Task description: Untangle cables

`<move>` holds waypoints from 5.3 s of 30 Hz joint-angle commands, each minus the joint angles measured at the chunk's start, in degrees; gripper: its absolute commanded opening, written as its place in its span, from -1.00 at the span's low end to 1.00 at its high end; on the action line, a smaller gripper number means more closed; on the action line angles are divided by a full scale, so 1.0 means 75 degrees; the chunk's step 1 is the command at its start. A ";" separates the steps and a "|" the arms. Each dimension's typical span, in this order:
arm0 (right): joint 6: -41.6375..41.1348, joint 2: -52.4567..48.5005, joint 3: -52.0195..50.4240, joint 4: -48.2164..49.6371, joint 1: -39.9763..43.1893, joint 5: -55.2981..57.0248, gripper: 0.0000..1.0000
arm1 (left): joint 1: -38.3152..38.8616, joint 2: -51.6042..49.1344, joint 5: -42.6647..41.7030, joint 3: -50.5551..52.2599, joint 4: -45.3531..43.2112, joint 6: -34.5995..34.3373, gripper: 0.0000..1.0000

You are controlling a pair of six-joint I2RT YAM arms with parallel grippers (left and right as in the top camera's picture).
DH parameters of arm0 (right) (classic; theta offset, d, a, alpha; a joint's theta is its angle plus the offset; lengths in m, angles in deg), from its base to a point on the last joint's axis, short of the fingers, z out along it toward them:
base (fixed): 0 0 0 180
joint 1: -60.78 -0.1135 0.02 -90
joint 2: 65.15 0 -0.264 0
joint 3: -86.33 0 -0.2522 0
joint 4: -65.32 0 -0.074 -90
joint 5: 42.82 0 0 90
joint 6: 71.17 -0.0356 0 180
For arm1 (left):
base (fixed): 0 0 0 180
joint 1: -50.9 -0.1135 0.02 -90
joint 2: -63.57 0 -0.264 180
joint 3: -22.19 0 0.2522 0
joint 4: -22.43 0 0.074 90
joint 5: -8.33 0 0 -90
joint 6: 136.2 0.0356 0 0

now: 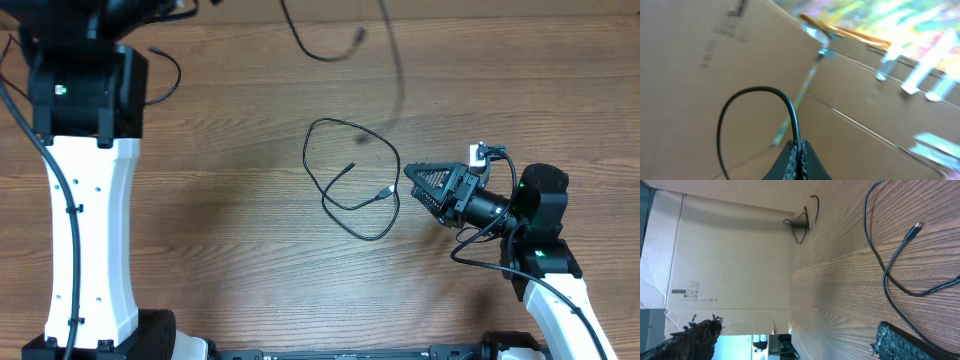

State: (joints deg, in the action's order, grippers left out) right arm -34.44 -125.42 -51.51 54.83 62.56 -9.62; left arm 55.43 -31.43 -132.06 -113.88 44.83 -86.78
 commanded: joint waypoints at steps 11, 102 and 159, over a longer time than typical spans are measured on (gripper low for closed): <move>0.0149 0.0055 0.0064 0.0003 0.0009 -0.0093 1.00 | -0.1017 0.0137 0.2250 -0.0163 0.4237 -0.0128 -0.92; 0.0175 0.0055 0.0064 -0.0224 0.0009 0.0122 1.00 | -0.5179 -0.4048 1.0002 0.0245 0.8510 -0.5872 -0.75; 0.0172 0.0052 0.0064 -0.0230 0.0009 0.0423 1.00 | -0.1955 -0.4048 0.8180 0.4590 0.6951 0.2532 0.99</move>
State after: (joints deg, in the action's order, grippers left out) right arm -33.59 -125.42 -51.51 53.01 62.56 -6.58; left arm 43.10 -60.87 -72.26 -83.49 100.17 -70.14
